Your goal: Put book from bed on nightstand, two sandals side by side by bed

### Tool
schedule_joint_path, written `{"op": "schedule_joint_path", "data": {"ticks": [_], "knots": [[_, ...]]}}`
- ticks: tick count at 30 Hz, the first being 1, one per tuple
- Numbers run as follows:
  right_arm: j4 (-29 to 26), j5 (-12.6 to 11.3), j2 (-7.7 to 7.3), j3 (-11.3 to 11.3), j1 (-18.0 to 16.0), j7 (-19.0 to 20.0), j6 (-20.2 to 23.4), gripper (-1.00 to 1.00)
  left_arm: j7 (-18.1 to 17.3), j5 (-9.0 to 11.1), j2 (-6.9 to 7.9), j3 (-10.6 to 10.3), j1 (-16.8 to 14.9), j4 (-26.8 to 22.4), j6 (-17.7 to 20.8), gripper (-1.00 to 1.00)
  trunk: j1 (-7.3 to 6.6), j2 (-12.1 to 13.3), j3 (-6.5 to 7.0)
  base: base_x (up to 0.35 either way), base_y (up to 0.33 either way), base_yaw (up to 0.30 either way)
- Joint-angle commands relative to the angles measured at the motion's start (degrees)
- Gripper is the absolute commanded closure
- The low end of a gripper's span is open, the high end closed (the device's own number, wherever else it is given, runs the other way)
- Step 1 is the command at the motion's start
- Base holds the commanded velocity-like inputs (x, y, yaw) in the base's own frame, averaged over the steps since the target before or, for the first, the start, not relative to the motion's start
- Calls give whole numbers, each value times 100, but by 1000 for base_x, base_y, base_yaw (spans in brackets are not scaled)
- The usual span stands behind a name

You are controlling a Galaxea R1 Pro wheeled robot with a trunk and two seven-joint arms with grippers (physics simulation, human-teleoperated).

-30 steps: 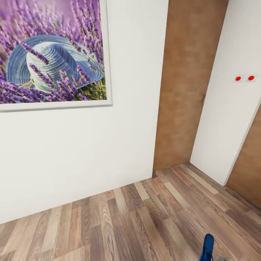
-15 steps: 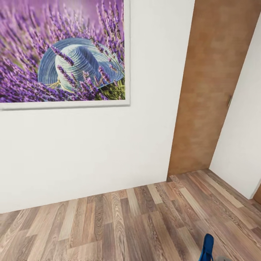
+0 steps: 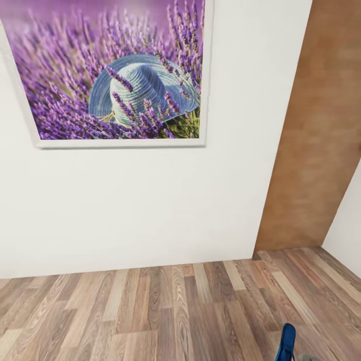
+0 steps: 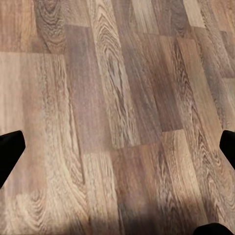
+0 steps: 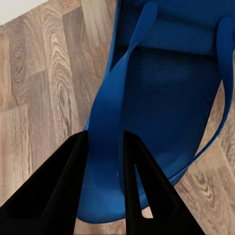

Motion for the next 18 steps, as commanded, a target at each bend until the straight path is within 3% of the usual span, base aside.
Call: {"op": "schedule_joint_path", "data": {"ticks": [1, 7, 18], "knots": [[4, -51, -2, 40, -3, 26, -20, 100, -30, 36, 0, 6, -5, 6, 2, -100, 3, -3, -6, 305, 0, 291], [4, -51, -2, 40, -3, 24, -20, 100, -30, 37, 0, 6, -5, 6, 2, -100, 3, -3, -6, 203, 0, 291], [4, -51, -2, 40, -3, 29, -20, 100, -30, 37, 0, 1, -5, 6, 2, -100, 3, -3, -6, 11, 0, 291]]}}
